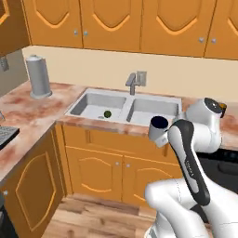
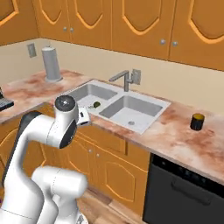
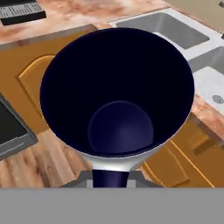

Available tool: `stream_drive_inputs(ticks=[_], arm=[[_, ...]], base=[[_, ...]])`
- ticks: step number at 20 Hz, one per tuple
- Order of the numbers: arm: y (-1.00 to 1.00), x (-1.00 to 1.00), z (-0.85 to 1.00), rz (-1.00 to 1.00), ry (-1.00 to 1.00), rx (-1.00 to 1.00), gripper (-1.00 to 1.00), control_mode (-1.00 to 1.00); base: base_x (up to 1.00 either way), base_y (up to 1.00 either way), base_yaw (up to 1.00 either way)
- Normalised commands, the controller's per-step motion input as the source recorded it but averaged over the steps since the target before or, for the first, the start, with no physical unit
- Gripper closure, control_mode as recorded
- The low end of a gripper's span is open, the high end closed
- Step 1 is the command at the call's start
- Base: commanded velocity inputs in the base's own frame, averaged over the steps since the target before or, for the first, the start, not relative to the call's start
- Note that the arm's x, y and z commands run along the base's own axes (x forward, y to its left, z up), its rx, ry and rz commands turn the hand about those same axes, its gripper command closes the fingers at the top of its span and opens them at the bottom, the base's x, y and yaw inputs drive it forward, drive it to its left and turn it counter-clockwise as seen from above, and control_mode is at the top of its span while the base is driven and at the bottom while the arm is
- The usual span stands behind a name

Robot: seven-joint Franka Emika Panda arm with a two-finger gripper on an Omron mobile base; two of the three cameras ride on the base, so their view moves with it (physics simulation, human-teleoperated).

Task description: Clear the mugs and bowl far away from the sink.

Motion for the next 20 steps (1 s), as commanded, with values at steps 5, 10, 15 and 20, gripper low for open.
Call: stream_drive_inputs(ticks=[5,10,15,20], arm=[[0.0,0.0,0.0,0.0,0.0,0.0,1.0,1.0],[0.0,0.0,0.0,0.0,0.0,0.0,1.0,1.0],[0.0,0.0,0.0,0.0,0.0,0.0,1.0,1.0],[0.0,0.0,0.0,0.0,0.0,0.0,1.0,1.0]], base=[[0.0,0.22,0.95],[0.0,0.03,0.97],[0.0,0.0,0.97],[0.0,-0.01,0.94]])
